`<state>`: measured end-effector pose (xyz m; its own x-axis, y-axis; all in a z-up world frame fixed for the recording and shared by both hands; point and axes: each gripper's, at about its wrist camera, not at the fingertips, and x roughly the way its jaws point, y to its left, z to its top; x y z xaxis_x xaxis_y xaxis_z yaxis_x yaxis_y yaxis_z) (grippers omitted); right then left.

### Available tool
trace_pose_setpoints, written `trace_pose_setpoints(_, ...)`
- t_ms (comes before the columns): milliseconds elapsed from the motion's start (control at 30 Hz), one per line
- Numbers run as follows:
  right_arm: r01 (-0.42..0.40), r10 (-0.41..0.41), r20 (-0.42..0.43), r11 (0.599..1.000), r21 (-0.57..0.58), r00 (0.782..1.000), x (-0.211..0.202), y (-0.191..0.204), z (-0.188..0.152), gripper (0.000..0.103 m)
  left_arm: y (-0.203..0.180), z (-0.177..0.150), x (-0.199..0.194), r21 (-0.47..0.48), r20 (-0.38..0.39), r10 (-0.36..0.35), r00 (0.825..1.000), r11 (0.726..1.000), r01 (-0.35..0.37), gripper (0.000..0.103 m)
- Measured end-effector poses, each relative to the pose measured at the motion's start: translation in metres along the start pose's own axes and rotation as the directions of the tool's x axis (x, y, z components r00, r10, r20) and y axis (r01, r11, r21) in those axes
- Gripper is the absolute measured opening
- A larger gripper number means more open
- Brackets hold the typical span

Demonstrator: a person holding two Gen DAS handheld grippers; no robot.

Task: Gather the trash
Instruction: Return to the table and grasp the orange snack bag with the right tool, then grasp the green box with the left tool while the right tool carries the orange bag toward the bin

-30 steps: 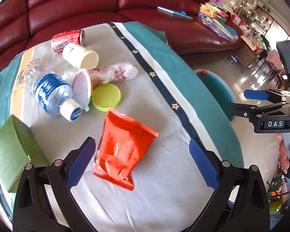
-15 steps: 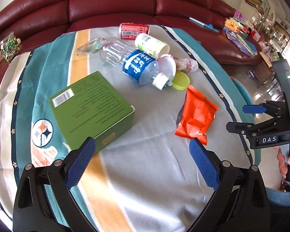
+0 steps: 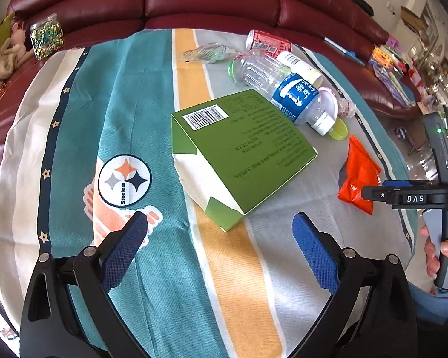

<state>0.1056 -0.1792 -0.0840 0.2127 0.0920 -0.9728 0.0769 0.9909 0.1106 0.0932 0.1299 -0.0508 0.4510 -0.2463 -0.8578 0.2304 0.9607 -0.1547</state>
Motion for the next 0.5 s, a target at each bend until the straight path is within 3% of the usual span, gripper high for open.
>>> trace_pose_setpoints(100, 0.023, -0.023, 0.022, 0.999, -0.021, 1.000, 0.002, 0.008, 0.000, 0.082, 0.004, 0.002, 0.007, -0.002, -0.004, -0.005, 1.000, 1.000, 0.005, 0.098)
trace_pose_setpoints(133, 0.026, -0.025, 0.031, 0.999, -0.030, 0.999, 0.002, 0.009, 0.001, 0.066, 0.005, 0.003, 0.009, -0.007, -0.007, -0.008, 1.000, 1.000, 0.008, 0.098)
trace_pose_setpoints(167, 0.024, -0.023, 0.032, 0.999, -0.037, 0.999, 0.003, 0.010, 0.001, 0.039, 0.005, 0.004, 0.011, -0.009, -0.009, -0.011, 1.000, 1.000, 0.011, 0.098)
trace_pose_setpoints(200, 0.009, -0.008, 0.025, 0.999, -0.035, 1.000, 0.004, 0.010, 0.002, 0.029, 0.005, 0.005, 0.014, -0.010, -0.012, -0.012, 1.000, 1.000, 0.012, 0.098)
trace_pose_setpoints(333, -0.016, 0.019, 0.046, 0.998, -0.061, 0.999, 0.001, 0.011, 0.002, 0.024, 0.002, 0.011, 0.021, 0.007, -0.012, -0.009, 1.000, 1.000, 0.009, 0.098)
trace_pose_setpoints(433, 0.010, -0.004, 0.070, 0.996, -0.086, 0.998, -0.005, 0.014, 0.002, 0.023, -0.002, 0.013, 0.019, 0.027, 0.021, -0.019, 1.000, 0.999, 0.018, 0.097)
trace_pose_setpoints(500, 0.027, -0.020, 0.080, 0.995, -0.095, 0.997, -0.008, 0.013, 0.001, 0.023, -0.007, 0.016, 0.018, 0.051, 0.033, -0.023, 0.999, 0.998, 0.021, 0.082)
